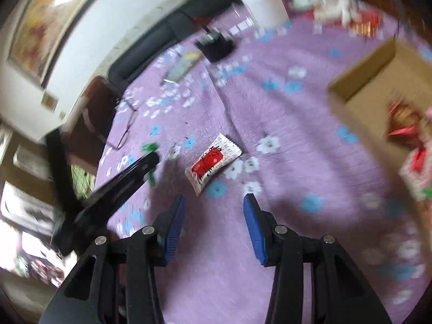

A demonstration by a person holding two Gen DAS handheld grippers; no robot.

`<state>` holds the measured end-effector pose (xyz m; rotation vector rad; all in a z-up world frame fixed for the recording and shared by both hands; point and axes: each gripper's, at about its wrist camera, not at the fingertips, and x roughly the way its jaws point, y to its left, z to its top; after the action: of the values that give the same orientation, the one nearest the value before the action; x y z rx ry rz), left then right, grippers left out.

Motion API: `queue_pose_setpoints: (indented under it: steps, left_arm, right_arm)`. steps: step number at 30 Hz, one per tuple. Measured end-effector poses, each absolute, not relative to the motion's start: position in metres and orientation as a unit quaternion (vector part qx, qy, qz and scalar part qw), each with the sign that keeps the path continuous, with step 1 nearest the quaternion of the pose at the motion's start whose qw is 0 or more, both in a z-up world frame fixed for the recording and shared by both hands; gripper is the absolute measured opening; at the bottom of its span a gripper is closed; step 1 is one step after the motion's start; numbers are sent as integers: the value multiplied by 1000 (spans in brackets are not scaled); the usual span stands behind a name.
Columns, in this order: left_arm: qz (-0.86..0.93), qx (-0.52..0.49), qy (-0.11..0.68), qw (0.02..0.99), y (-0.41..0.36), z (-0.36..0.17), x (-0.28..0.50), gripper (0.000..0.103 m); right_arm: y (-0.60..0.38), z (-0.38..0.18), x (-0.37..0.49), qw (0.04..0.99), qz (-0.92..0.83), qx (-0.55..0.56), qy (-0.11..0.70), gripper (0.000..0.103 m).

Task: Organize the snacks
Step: 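Grasp the green-wrapped clear candy with the left gripper while the right gripper grasps the red-and-white sachet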

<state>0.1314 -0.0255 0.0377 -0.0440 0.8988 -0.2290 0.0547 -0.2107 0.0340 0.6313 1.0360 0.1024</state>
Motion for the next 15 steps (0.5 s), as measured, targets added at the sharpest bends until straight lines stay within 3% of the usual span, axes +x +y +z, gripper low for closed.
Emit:
queue_pose_setpoints:
  steps: [7, 14, 15]
  left_arm:
    - [-97, -38, 427, 898, -13, 42, 133, 20]
    - [-84, -55, 432, 896, -2, 40, 138, 20]
    - [-83, -56, 432, 896, -1, 40, 138, 20]
  right_arm:
    - [-185, 17, 102, 810, -1, 286, 512, 43]
    - [-149, 14, 139, 834, -55, 121, 535, 43]
    - [-145, 13, 140, 838, -54, 97, 534, 31]
